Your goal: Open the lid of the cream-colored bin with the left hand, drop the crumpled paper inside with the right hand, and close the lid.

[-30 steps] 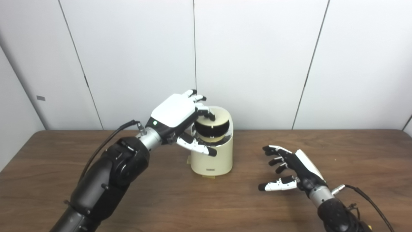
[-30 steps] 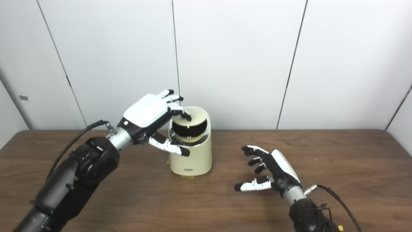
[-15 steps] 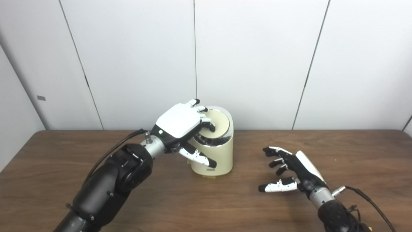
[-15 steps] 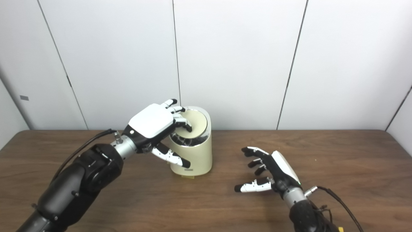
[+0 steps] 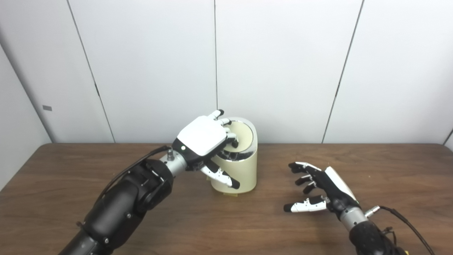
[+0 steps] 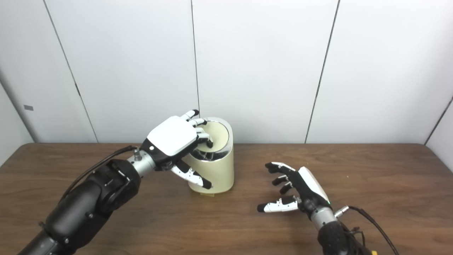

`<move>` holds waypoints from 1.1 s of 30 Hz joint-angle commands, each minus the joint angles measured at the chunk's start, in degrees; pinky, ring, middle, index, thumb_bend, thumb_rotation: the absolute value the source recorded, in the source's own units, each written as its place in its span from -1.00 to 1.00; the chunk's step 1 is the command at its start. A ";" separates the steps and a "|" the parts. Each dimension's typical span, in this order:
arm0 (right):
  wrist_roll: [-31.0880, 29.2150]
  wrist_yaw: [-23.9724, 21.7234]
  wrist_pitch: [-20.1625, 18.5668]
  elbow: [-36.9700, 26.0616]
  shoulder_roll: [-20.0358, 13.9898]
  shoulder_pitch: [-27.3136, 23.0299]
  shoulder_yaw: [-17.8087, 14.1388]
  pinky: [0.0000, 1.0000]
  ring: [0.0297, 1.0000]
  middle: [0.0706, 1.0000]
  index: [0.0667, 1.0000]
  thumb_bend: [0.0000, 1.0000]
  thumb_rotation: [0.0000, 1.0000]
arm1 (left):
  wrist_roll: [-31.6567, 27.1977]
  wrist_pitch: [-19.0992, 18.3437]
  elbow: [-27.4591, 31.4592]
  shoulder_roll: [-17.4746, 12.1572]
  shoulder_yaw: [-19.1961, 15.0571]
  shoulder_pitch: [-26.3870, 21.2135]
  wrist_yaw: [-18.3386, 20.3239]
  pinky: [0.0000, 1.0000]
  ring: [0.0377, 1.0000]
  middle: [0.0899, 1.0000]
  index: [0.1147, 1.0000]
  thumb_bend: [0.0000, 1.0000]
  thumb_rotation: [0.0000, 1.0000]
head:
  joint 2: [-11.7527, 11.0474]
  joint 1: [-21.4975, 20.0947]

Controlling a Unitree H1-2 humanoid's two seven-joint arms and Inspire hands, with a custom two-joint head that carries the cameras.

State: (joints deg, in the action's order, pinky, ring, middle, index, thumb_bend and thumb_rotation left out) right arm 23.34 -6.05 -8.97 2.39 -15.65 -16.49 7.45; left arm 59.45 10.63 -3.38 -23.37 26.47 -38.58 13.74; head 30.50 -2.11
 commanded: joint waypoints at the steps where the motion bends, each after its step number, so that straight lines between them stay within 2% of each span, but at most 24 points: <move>1: 0.22 0.98 0.69 -2.21 -0.48 -1.50 -0.68 0.07 0.34 0.57 0.58 0.79 -0.64 | -1.86 0.85 0.47 -0.35 -1.19 0.82 -1.65 1.00 0.76 0.34 0.35 0.99 0.46 | 0.07 0.01; 4: 0.48 1.04 0.67 -1.97 -0.54 -1.57 -0.68 0.06 0.34 0.57 0.58 0.78 -0.64 | -4.87 1.82 0.54 0.57 -4.63 1.38 -7.60 0.97 0.75 0.39 0.41 0.87 0.45 | 0.07 0.02; 7: 0.48 1.43 1.40 -1.36 -0.48 -1.75 -0.82 0.06 0.32 0.55 0.57 0.79 -0.62 | -9.54 1.97 0.83 2.22 -9.26 2.43 -11.46 0.92 0.80 0.57 0.62 0.72 0.34 | 0.03 0.09; 8: 0.39 1.50 1.50 -1.24 -0.42 -1.79 -0.91 0.06 0.32 0.55 0.57 0.80 -0.61 | -10.80 2.22 0.80 2.76 -10.61 2.78 -12.59 0.87 0.80 0.64 0.70 0.65 0.26 | 0.04 0.12; 9: 0.28 1.57 1.51 -1.17 -0.34 -1.82 -1.01 0.06 0.33 0.55 0.57 0.80 -0.62 | -12.36 2.62 0.65 3.43 -12.06 3.24 -13.86 0.72 0.76 0.70 0.75 0.62 0.16 | 0.02 0.15; 11: 0.17 1.66 1.51 -1.15 -0.29 -1.85 -1.13 0.06 0.33 0.55 0.57 0.81 -0.62 | -16.56 3.58 0.05 4.86 -14.81 4.25 -15.80 0.53 0.72 0.75 0.77 0.61 0.04 | 0.04 0.15; 12: 0.17 1.73 1.55 -1.13 -0.30 -1.86 -1.16 0.06 0.33 0.55 0.57 0.81 -0.61 | -19.21 3.96 -0.35 5.69 -16.23 4.88 -16.55 0.49 0.74 0.78 0.80 0.58 -0.04 | 0.07 0.15; 14: -0.16 1.90 1.93 -0.95 -0.32 -1.78 -1.35 0.05 0.31 0.53 0.56 0.81 -0.61 | -25.47 3.13 -0.68 7.62 -18.81 6.25 -16.23 0.51 0.80 0.82 0.83 0.53 -0.07 | 0.08 0.34; 17: -0.18 2.22 2.40 -0.80 -0.40 -1.61 -1.40 0.06 0.32 0.53 0.56 0.80 -0.60 | -36.55 -2.04 0.72 10.48 -21.92 8.47 -11.96 0.68 0.84 0.85 0.84 0.54 -0.14 | 0.01 0.43; 20: -0.81 2.60 2.92 -0.78 -0.21 -1.43 -1.62 0.06 0.32 0.53 0.56 0.80 -0.60 | -43.22 -4.94 1.85 11.78 -23.81 10.15 -9.72 0.59 0.81 0.82 0.83 0.56 -0.19 | 0.04 0.47; 24: -1.37 3.01 3.40 -0.63 -0.03 -1.28 -1.88 0.07 0.32 0.55 0.55 0.82 -0.58 | -48.36 -7.75 2.85 12.89 -25.94 12.45 -8.92 0.50 0.76 0.78 0.82 0.61 -0.20 | 0.15 0.50; 26: -1.76 3.12 3.49 -0.63 0.09 -1.19 -2.11 0.07 0.32 0.56 0.56 0.81 -0.58 | -50.55 -8.07 2.91 13.28 -26.94 14.02 -8.89 0.40 0.69 0.74 0.81 0.63 -0.17 | 0.29 0.51; 30: -2.46 3.60 4.19 -0.57 0.40 -0.92 -2.80 0.09 0.31 0.57 0.58 0.81 -0.52 | -52.01 -7.97 2.45 13.21 -27.67 17.11 -8.96 0.34 0.57 0.66 0.78 0.63 -0.16 | 0.30 0.53; 33: -3.96 4.23 6.13 -0.38 0.89 -0.48 -3.78 0.12 0.33 0.57 0.59 0.79 -0.54 | -52.82 -7.06 1.48 13.15 -27.86 19.19 -9.07 0.38 0.54 0.61 0.76 0.61 -0.19 | 0.26 0.54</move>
State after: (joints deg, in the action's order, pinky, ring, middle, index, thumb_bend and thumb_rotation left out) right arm 20.31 -3.41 -5.89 2.74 -14.48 -15.30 4.81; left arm 7.32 1.68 -2.17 -9.77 -0.91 -17.89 5.23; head 30.67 -1.49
